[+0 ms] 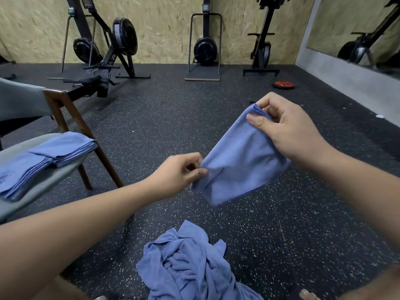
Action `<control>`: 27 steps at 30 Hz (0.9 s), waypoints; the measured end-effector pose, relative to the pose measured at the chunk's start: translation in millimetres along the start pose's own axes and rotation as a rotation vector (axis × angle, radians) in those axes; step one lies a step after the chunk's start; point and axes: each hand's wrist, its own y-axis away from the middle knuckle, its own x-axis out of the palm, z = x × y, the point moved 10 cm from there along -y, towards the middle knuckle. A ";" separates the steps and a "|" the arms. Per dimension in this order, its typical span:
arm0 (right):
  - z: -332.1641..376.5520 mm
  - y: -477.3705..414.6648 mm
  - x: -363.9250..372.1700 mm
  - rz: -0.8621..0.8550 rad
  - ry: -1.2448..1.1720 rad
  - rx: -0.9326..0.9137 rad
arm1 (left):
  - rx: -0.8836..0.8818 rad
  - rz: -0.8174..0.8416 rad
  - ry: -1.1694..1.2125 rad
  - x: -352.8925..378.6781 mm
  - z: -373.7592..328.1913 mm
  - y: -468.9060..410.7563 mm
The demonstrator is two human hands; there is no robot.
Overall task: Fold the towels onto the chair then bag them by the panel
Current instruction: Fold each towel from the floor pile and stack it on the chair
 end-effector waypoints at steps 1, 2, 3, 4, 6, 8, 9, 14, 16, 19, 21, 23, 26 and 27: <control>-5.8 -0.6 -5.0 -0.028 0.039 0.017 | 0.007 -0.034 0.016 -7.1 -2.5 0.2; -11.6 -0.4 -9.2 -0.050 0.078 0.035 | 0.021 -0.086 0.023 -16.1 -5.7 0.5; -16.6 0.1 -12.4 -0.070 0.113 0.050 | 0.035 -0.145 0.038 -25.9 -8.4 0.1; -20.1 0.9 -14.5 -0.087 0.142 0.062 | 0.045 -0.190 0.078 -34.7 -10.4 -1.0; -24.3 2.5 -16.7 -0.117 0.189 0.076 | 0.053 -0.197 0.230 -42.9 -14.1 -3.7; -25.9 3.4 -16.7 -0.132 0.203 0.083 | 0.054 -0.174 0.358 -44.2 -16.9 -6.2; -25.7 3.8 -16.1 -0.135 0.203 0.083 | 0.051 -0.173 0.394 -44.1 -18.2 -6.7; -23.3 2.0 -18.5 -0.161 0.187 0.068 | -0.032 -0.173 0.503 -38.1 -22.6 -2.8; -27.2 0.5 -24.1 -0.180 0.174 0.081 | -0.047 -0.153 0.443 -39.6 -23.2 -1.0; -32.5 -0.2 -31.1 -0.202 0.139 0.100 | -0.016 0.007 0.287 -35.1 -20.0 0.2; -32.5 -0.2 -34.2 -0.211 0.124 0.100 | -0.045 0.109 0.148 -31.4 -11.1 1.3; -31.0 0.0 -34.2 -0.202 0.117 0.097 | -0.093 0.176 0.024 -30.6 -0.5 2.1; -26.7 1.3 -31.2 -0.182 0.120 0.079 | -0.104 0.213 -0.169 -33.1 7.0 0.7; -25.1 1.9 -29.9 -0.177 0.119 0.071 | -0.090 0.197 -0.243 -35.2 7.5 -0.5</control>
